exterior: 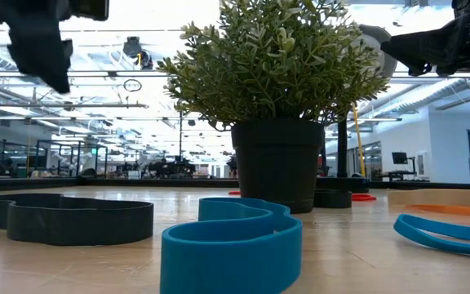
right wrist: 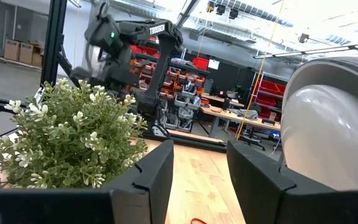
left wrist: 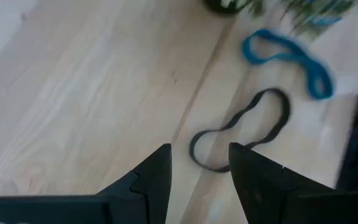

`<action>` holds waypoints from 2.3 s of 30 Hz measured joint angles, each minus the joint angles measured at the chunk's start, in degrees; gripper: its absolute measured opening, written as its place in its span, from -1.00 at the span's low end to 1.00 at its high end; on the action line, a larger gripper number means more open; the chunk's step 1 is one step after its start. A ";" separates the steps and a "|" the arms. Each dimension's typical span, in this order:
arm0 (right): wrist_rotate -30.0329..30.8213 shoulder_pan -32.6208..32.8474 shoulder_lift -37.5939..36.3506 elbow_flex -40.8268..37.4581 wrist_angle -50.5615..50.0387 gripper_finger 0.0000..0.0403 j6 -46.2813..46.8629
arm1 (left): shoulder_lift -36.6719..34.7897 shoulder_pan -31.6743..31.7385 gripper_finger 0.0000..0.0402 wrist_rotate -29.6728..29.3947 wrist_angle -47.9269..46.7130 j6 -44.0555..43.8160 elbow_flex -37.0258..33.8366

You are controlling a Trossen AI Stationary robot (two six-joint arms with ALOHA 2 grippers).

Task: Pick and place rubber bands into bin
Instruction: Put the bottom black rubber band into the blue bin

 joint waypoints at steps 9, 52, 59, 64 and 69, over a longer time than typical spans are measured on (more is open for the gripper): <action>0.00 0.01 0.00 0.00 0.00 -0.28 0.00 | 10.37 1.13 -0.17 6.75 9.28 5.94 0.00; -0.19 0.00 0.00 0.01 -0.02 -0.28 -0.08 | 21.87 1.13 -0.17 9.50 9.49 -1.11 -0.02; -0.20 -0.01 0.00 0.01 -0.02 -0.28 -0.15 | 21.87 1.35 -0.17 10.18 9.46 -1.14 -0.02; -0.20 0.01 0.00 0.01 -0.02 -0.28 -0.17 | 21.87 1.35 -0.22 10.29 9.22 -0.42 -0.02; -0.20 0.01 0.00 0.00 -0.02 -0.28 -0.17 | 21.87 1.35 -0.49 10.70 9.08 -0.41 -0.02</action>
